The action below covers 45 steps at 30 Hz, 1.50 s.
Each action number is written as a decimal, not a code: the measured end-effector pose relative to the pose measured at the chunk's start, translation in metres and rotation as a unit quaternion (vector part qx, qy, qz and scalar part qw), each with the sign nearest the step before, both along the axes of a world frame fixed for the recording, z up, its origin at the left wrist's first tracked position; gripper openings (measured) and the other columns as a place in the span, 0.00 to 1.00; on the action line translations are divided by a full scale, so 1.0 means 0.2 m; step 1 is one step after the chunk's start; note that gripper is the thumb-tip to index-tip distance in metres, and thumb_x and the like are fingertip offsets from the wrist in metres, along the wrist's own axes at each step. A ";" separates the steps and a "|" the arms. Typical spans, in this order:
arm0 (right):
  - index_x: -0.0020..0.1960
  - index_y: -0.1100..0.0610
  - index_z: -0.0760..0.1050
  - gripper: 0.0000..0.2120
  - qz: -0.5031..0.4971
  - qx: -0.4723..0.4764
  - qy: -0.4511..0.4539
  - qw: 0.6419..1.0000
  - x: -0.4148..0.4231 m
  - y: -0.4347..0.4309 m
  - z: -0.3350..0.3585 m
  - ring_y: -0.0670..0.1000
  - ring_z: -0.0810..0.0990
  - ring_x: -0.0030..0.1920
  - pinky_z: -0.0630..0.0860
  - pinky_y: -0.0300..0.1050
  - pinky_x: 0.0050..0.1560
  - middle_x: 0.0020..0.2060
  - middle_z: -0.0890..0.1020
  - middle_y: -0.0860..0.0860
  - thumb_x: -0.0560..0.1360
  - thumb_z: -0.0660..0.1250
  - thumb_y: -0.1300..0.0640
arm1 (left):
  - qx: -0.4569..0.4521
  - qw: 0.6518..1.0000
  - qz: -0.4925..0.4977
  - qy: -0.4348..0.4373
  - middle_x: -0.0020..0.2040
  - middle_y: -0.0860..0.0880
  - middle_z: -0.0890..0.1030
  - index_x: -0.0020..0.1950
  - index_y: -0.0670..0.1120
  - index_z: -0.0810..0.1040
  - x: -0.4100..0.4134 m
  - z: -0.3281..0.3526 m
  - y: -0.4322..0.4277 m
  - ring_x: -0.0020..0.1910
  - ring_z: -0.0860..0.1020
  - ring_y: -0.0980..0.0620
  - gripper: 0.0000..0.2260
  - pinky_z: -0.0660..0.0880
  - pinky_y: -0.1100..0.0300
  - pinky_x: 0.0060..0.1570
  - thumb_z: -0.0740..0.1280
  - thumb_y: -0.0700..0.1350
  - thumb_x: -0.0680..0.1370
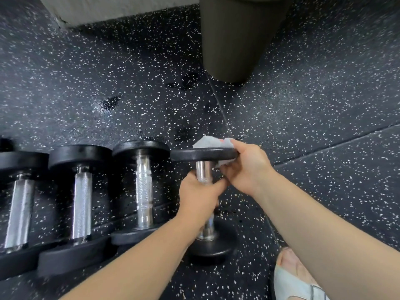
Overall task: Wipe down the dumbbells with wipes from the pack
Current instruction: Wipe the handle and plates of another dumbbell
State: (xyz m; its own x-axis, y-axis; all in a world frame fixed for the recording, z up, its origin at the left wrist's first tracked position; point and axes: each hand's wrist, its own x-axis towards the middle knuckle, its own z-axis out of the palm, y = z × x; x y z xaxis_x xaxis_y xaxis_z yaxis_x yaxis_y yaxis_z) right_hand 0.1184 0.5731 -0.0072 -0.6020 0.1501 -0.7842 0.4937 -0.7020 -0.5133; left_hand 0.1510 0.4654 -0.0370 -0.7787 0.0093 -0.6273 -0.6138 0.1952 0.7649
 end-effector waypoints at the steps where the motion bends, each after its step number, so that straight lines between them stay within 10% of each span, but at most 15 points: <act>1: 0.49 0.63 0.77 0.07 0.000 -0.022 -0.014 1.000 -0.01 0.00 -0.01 0.52 0.75 0.37 0.75 0.45 0.44 0.42 0.78 0.57 0.78 0.61 0.62 | 0.017 1.000 0.003 -0.017 0.28 0.47 0.74 0.42 0.42 0.72 0.00 -0.01 0.00 0.22 0.71 0.50 0.12 0.69 0.61 0.24 0.75 0.38 0.68; 11: 0.42 0.61 0.69 0.09 0.003 0.007 0.084 0.996 0.05 -0.03 0.08 0.53 0.71 0.35 0.75 0.48 0.44 0.36 0.69 0.54 0.75 0.55 0.71 | 0.062 0.996 -0.016 -0.061 0.23 0.45 0.72 0.37 0.39 0.74 -0.03 -0.03 -0.04 0.19 0.68 0.51 0.06 0.67 0.62 0.24 0.68 0.31 0.70; 18: 0.50 0.66 0.76 0.07 0.017 -0.054 -0.037 0.998 0.01 0.06 -0.08 0.53 0.78 0.36 0.77 0.42 0.29 0.45 0.80 0.59 0.77 0.61 0.65 | 0.083 0.986 -0.067 -0.125 0.24 0.47 0.71 0.37 0.45 0.67 -0.02 -0.07 -0.06 0.22 0.69 0.50 0.13 0.67 0.58 0.28 0.71 0.34 0.65; 23: 0.45 0.66 0.72 0.05 0.002 -0.078 -0.013 0.997 0.02 0.07 -0.06 0.55 0.74 0.37 0.74 0.40 0.24 0.48 0.76 0.62 0.76 0.58 0.70 | -0.181 0.977 -0.110 0.000 0.47 0.49 0.75 0.54 0.47 0.64 0.06 0.02 0.03 0.46 0.78 0.46 0.19 0.76 0.51 0.46 0.70 0.50 0.72; 27: 0.45 0.65 0.72 0.06 -0.013 -0.053 0.000 0.998 0.02 0.03 -0.06 0.55 0.76 0.42 0.77 0.50 0.39 0.46 0.76 0.59 0.78 0.58 0.69 | -0.192 0.978 -0.084 0.018 0.47 0.50 0.74 0.56 0.47 0.62 0.08 0.04 0.03 0.45 0.75 0.47 0.20 0.71 0.55 0.43 0.70 0.47 0.73; 33: 0.28 0.60 0.66 0.16 0.048 0.037 0.094 0.994 0.07 0.01 0.03 0.56 0.67 0.42 0.66 0.44 0.38 0.43 0.65 0.55 0.70 0.52 0.74 | -0.061 0.998 -0.015 0.017 0.37 0.49 0.78 0.48 0.44 0.73 0.02 0.01 -0.02 0.33 0.77 0.51 0.15 0.74 0.58 0.36 0.76 0.40 0.68; 39: 0.46 0.62 0.76 0.08 -0.029 -0.061 0.040 0.997 -0.01 0.08 0.01 0.52 0.80 0.35 0.81 0.45 0.43 0.38 0.82 0.56 0.79 0.60 0.60 | 0.090 0.995 -0.028 -0.044 0.26 0.44 0.73 0.36 0.43 0.76 -0.08 0.00 0.05 0.21 0.69 0.50 0.09 0.68 0.58 0.28 0.76 0.36 0.66; 42: 0.57 0.64 0.75 0.12 -0.025 -0.073 0.033 0.996 -0.02 0.09 0.00 0.57 0.79 0.47 0.78 0.50 0.58 0.51 0.82 0.60 0.80 0.58 0.60 | 0.095 0.993 -0.047 -0.052 0.25 0.44 0.73 0.35 0.43 0.76 -0.10 -0.01 0.05 0.22 0.68 0.50 0.09 0.67 0.56 0.30 0.75 0.35 0.67; 45: 0.45 0.64 0.75 0.09 -0.045 -0.018 0.071 0.996 0.02 0.05 0.04 0.56 0.75 0.42 0.75 0.50 0.49 0.42 0.76 0.61 0.77 0.57 0.66 | 0.096 0.992 -0.068 -0.048 0.24 0.45 0.73 0.33 0.44 0.76 -0.10 -0.03 0.02 0.23 0.68 0.49 0.09 0.67 0.53 0.31 0.74 0.36 0.68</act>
State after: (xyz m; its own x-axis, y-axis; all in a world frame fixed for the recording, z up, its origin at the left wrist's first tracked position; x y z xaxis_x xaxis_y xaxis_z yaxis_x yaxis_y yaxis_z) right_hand 0.1216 0.5840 0.0005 -0.6923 0.1808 -0.6986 0.3529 -0.7597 -0.5462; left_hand 0.1306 0.4695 -0.0427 -0.6992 0.2363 -0.6748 -0.6633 0.1377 0.7356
